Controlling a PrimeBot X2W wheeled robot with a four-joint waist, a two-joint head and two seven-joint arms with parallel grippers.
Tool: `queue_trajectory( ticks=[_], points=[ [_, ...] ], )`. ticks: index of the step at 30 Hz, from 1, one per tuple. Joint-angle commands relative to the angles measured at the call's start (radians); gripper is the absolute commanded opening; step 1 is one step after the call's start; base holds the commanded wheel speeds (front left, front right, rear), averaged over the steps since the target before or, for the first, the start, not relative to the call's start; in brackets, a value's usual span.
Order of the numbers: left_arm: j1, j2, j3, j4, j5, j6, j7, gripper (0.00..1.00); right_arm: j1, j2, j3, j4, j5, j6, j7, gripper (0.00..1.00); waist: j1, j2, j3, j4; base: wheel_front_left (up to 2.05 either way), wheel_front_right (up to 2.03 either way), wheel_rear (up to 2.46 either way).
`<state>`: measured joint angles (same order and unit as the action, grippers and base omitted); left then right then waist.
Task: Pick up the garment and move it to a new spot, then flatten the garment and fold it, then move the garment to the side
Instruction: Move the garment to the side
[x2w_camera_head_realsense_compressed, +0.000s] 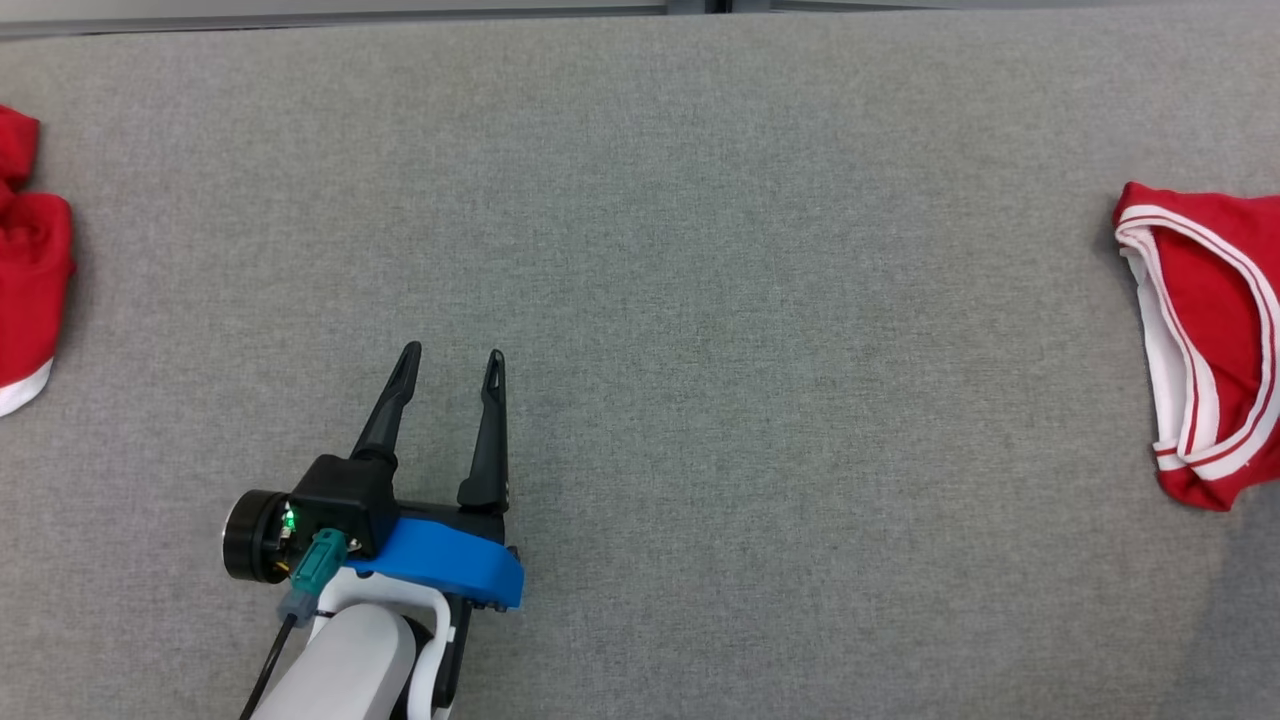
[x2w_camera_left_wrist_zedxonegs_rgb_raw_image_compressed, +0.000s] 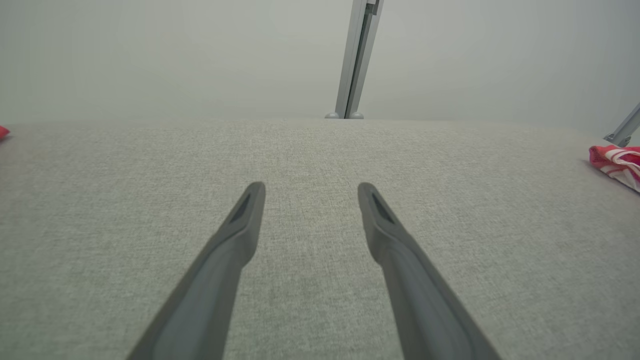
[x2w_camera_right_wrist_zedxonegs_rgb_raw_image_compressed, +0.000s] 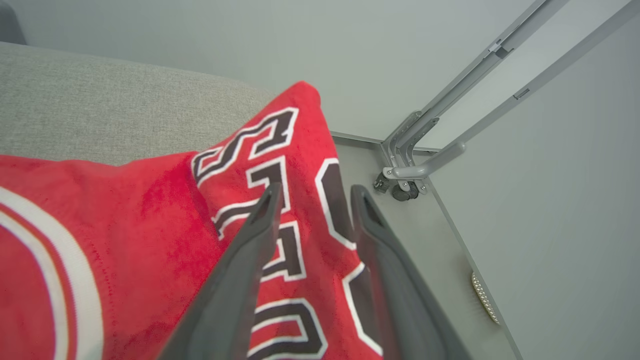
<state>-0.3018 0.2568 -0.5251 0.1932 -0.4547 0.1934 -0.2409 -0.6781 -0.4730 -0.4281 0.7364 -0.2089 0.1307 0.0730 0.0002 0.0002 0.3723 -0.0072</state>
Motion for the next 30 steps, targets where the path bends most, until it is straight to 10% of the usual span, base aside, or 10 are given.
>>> queue_trajectory(
  ticks=[1,30],
  points=[
    [-0.015,0.004,0.005,0.000,0.004,0.005,-0.007,1.00,-0.021,0.007,-0.006,0.009,-0.012,0.000,-0.007,1.00,-0.0002,-0.0002,-0.005,-0.003,0.00,0.00,0.00],
    [0.088,0.005,0.064,0.136,-0.089,-0.005,-0.020,1.00,0.271,0.328,0.341,-0.306,0.213,0.000,-0.113,1.00,-0.0002,-0.0002,-0.347,0.038,0.00,0.00,0.00]
  ],
)
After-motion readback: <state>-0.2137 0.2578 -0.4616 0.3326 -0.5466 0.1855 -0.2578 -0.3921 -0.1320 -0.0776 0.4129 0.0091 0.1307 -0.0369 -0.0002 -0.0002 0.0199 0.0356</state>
